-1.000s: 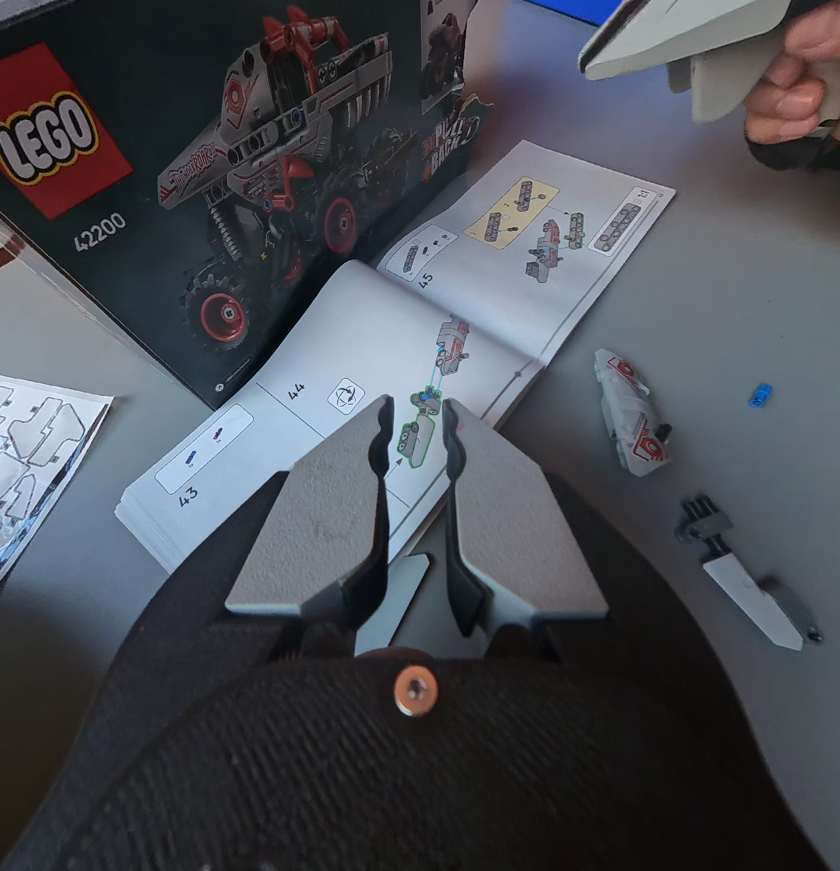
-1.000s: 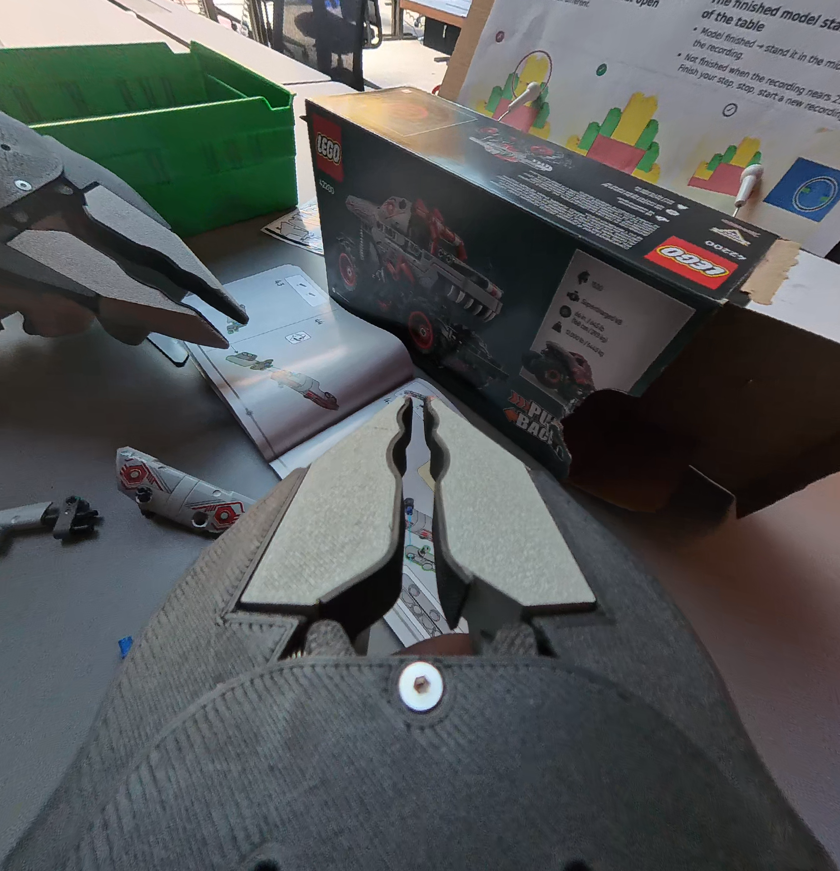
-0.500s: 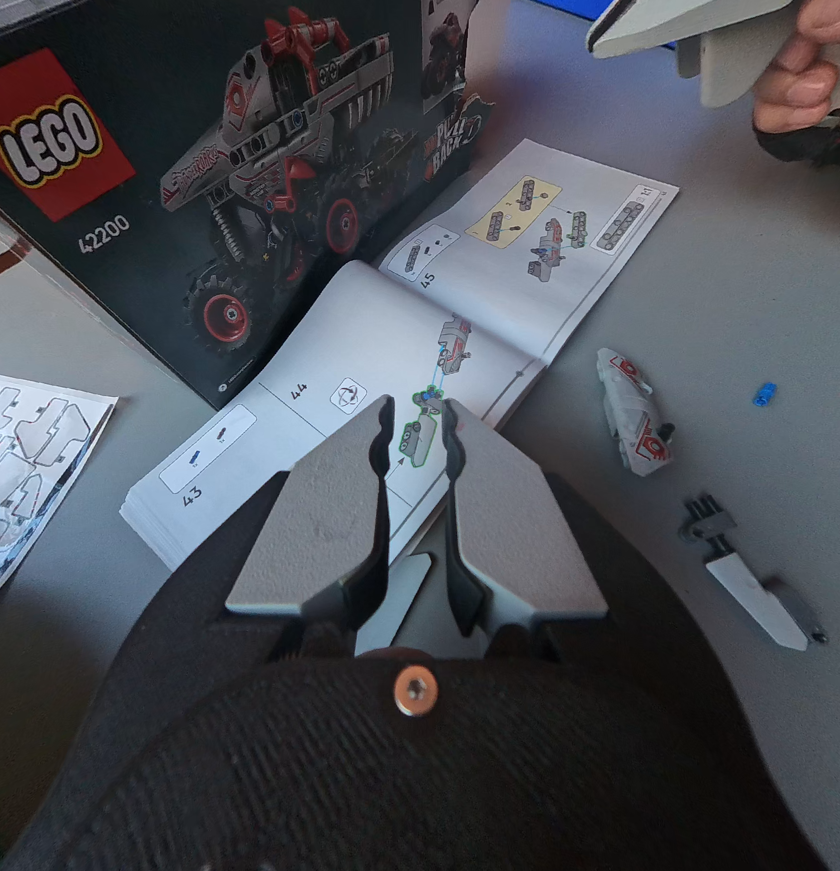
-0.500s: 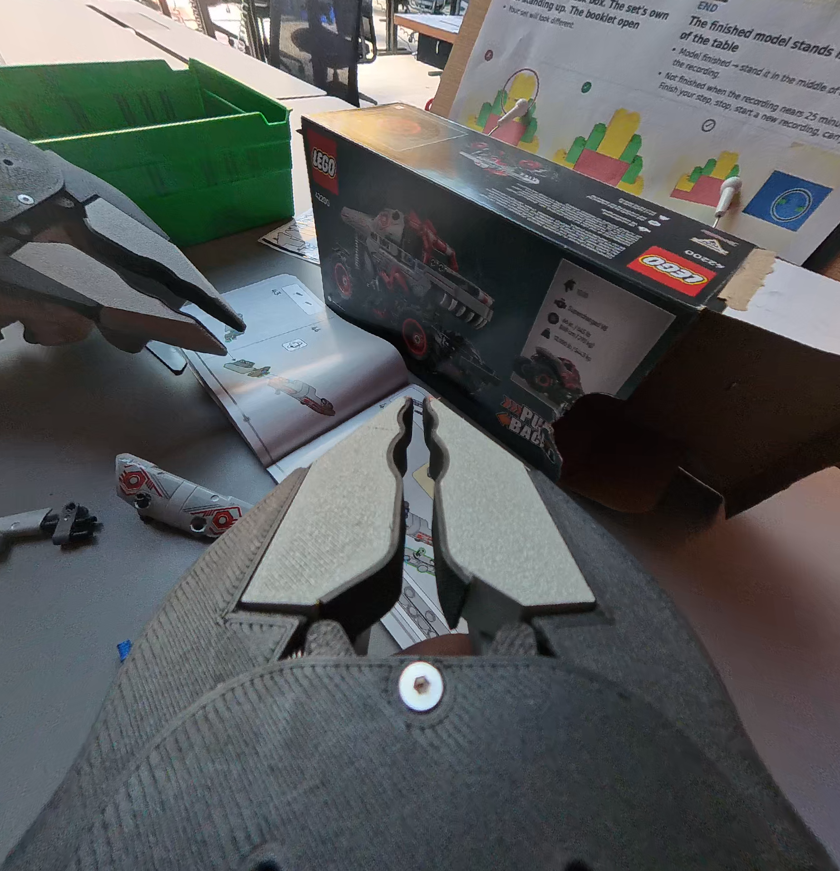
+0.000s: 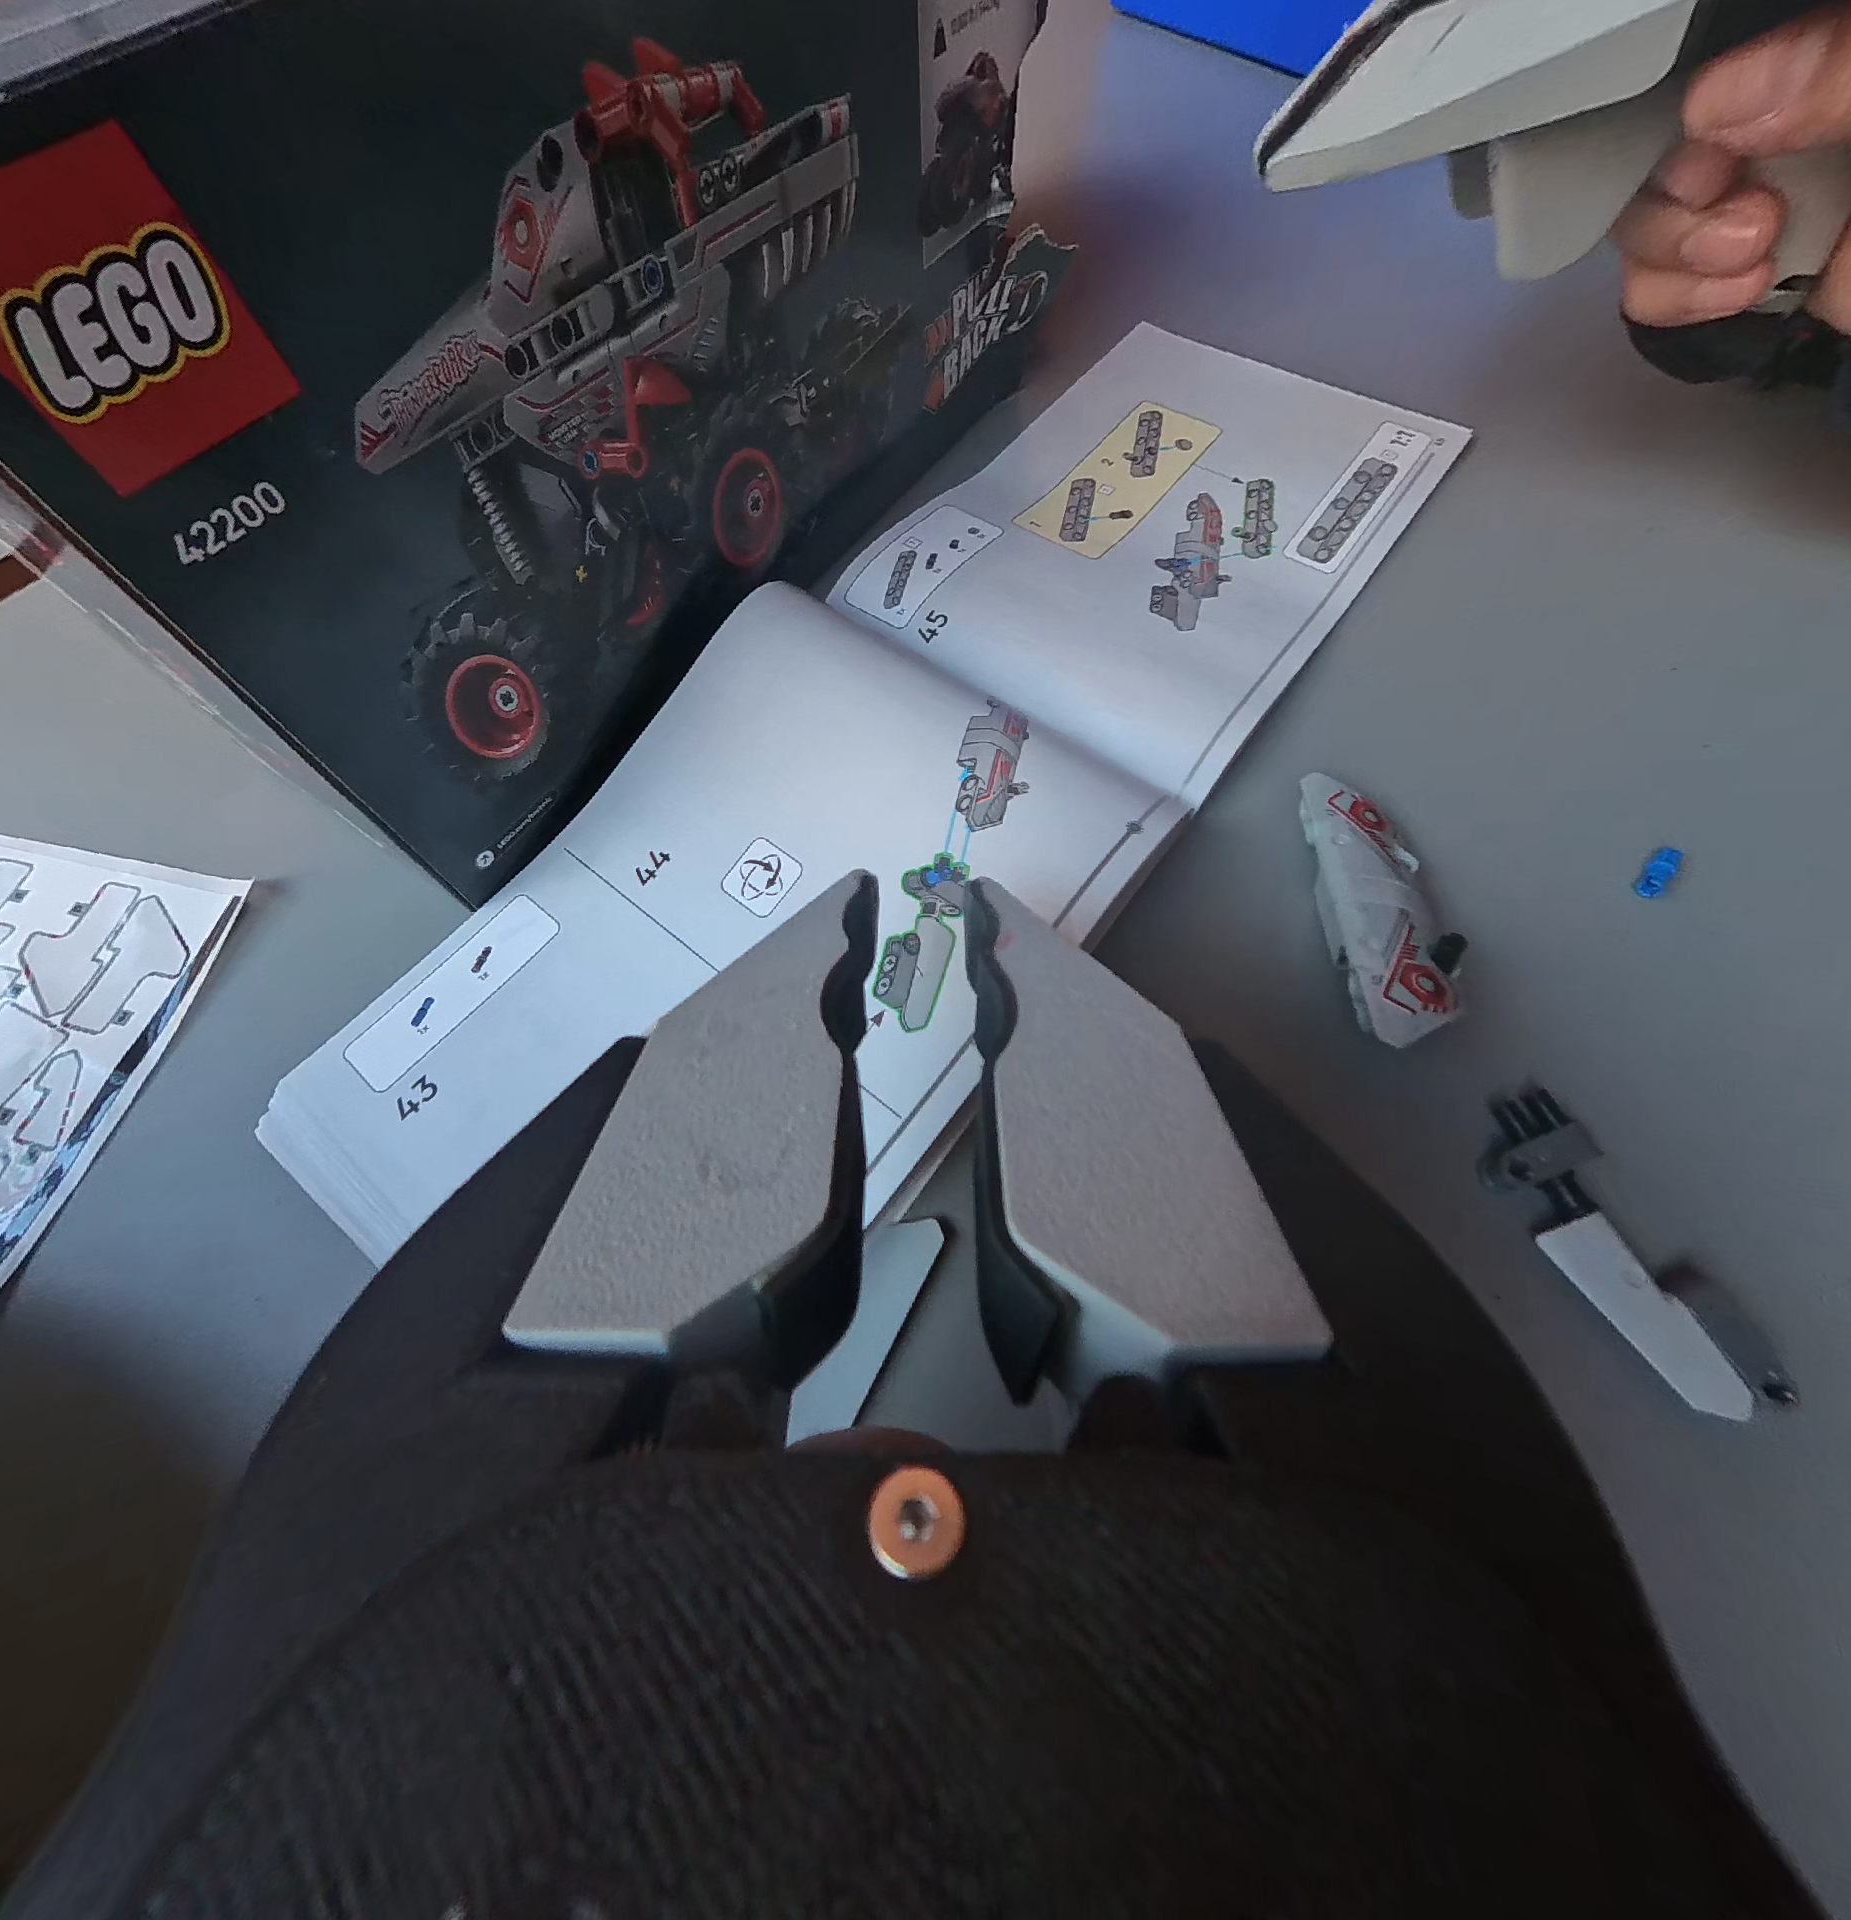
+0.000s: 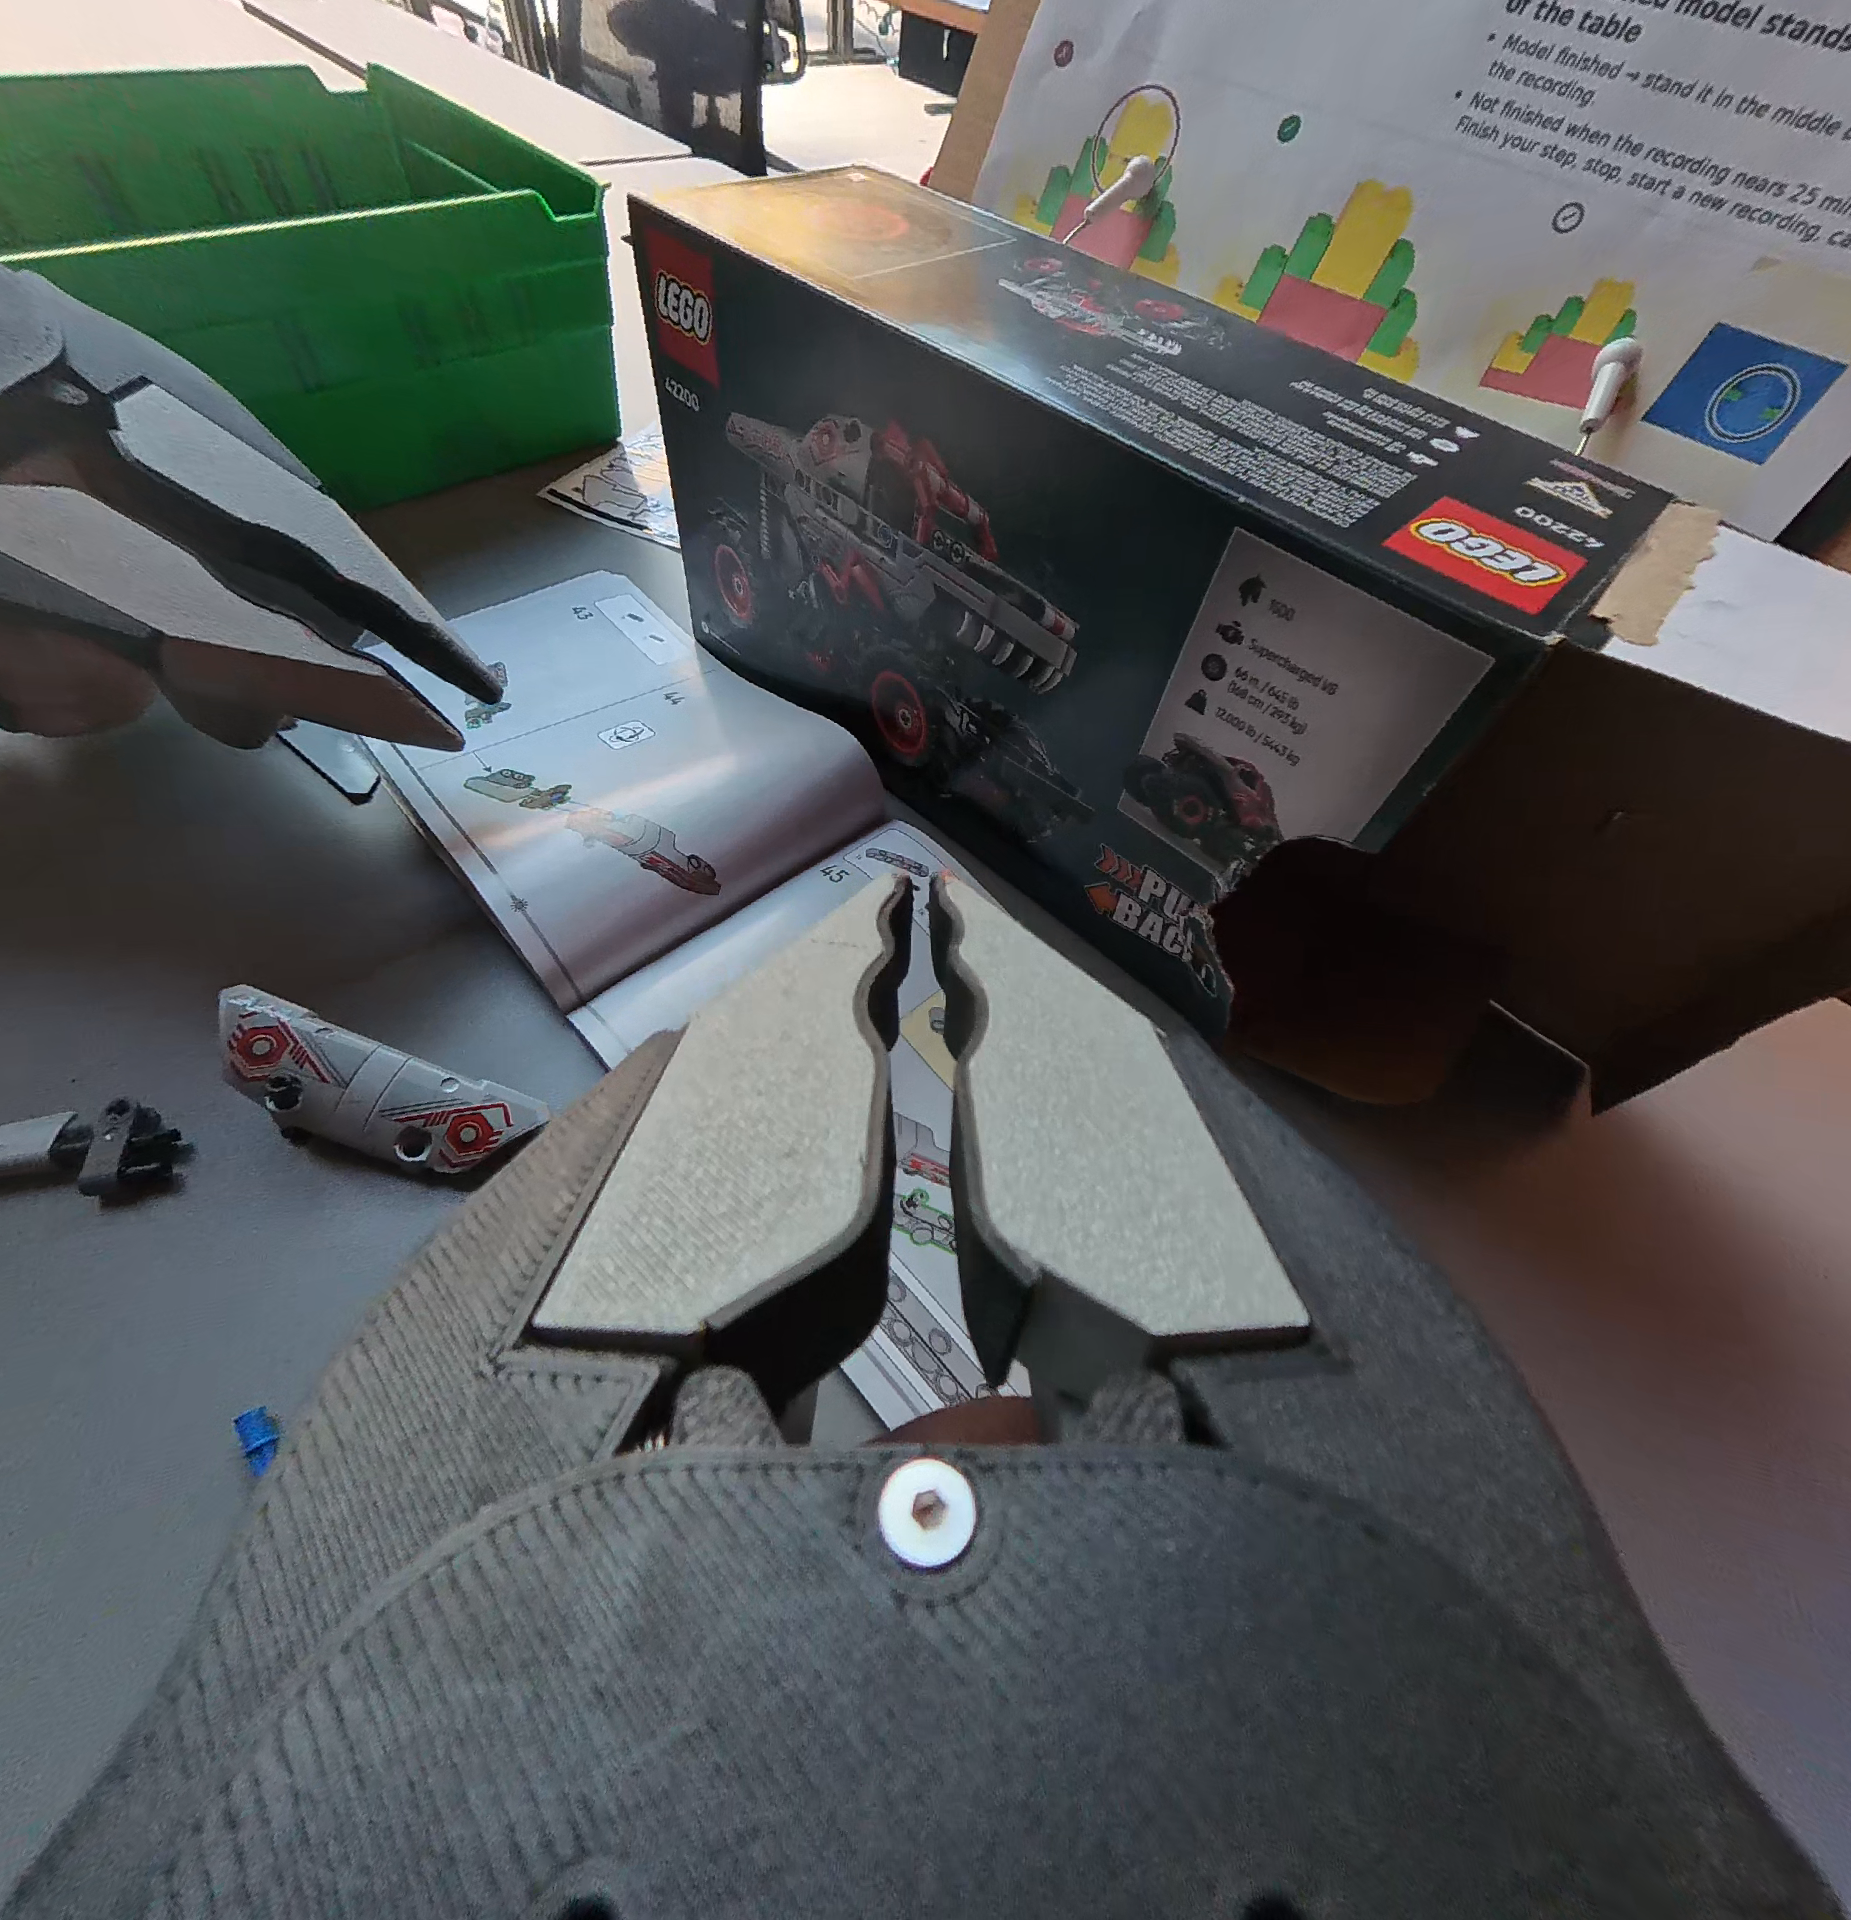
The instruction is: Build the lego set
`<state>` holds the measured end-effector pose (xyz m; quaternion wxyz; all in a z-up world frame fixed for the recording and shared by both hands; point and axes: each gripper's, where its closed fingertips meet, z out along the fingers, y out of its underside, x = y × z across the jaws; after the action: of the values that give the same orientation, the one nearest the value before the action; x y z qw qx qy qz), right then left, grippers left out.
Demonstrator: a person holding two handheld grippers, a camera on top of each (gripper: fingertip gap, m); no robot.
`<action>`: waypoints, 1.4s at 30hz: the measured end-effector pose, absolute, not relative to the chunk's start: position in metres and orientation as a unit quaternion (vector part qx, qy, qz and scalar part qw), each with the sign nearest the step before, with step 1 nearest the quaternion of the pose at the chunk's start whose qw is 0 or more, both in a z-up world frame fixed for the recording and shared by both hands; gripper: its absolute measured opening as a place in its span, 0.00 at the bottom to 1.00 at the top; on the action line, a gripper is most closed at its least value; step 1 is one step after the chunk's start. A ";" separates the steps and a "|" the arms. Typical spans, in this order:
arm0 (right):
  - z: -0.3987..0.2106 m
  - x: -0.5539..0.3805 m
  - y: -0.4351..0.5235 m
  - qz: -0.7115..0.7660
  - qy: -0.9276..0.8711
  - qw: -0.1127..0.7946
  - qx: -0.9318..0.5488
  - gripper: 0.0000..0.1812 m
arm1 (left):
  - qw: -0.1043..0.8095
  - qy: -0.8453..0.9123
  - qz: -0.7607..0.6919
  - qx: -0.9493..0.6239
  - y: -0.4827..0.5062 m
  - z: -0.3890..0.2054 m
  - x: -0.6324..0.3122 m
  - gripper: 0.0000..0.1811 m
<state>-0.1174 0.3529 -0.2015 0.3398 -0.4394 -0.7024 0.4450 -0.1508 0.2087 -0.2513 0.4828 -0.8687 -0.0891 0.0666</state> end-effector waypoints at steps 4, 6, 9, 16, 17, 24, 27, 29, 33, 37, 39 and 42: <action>-0.203 -0.118 0.353 0.443 -0.704 0.338 -0.441 0.00 | 0.482 -0.089 0.067 -0.869 0.209 -0.252 -0.151 0.08; -0.203 -0.118 0.353 0.443 -0.703 0.337 -0.441 0.00 | 0.482 -0.088 0.069 -0.869 0.209 -0.252 -0.151 0.08; -0.203 -0.118 0.353 0.443 -0.704 0.338 -0.441 0.00 | 0.481 -0.089 0.070 -0.869 0.209 -0.252 -0.151 0.08; -0.203 -0.118 0.353 0.443 -0.704 0.338 -0.440 0.00 | 0.481 -0.091 0.071 -0.869 0.209 -0.252 -0.152 0.08; -0.203 -0.118 0.353 0.443 -0.704 0.338 -0.440 0.00 | 0.481 -0.091 0.071 -0.869 0.209 -0.252 -0.152 0.08; -0.203 -0.118 0.353 0.442 -0.705 0.338 -0.440 0.00 | 0.483 -0.092 0.073 -0.868 0.208 -0.251 -0.153 0.08; -0.204 -0.118 0.353 0.442 -0.705 0.338 -0.439 0.00 | 0.485 -0.093 0.074 -0.867 0.208 -0.250 -0.154 0.08; -0.204 -0.118 0.353 0.442 -0.705 0.338 -0.440 0.00 | 0.486 -0.095 0.075 -0.865 0.208 -0.249 -0.154 0.07; -0.203 -0.118 0.352 0.443 -0.705 0.338 -0.438 0.00 | 0.488 -0.100 0.079 -0.864 0.206 -0.248 -0.157 0.07; -0.205 -0.118 0.351 0.442 -0.707 0.336 -0.437 0.00 | 0.487 -0.102 0.088 -0.863 0.205 -0.247 -0.159 0.07; -0.206 -0.118 0.351 0.441 -0.709 0.335 -0.437 0.00 | 0.487 -0.101 0.087 -0.863 0.205 -0.247 -0.159 0.07; -0.206 -0.118 0.349 0.441 -0.710 0.334 -0.435 0.00 | 0.487 -0.100 0.089 -0.863 0.205 -0.247 -0.158 0.07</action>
<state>-0.1179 0.3491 -0.2065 0.3342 -0.4349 -0.7104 0.4410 -0.1583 0.2051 -0.2466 0.4866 -0.8634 -0.0997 0.0888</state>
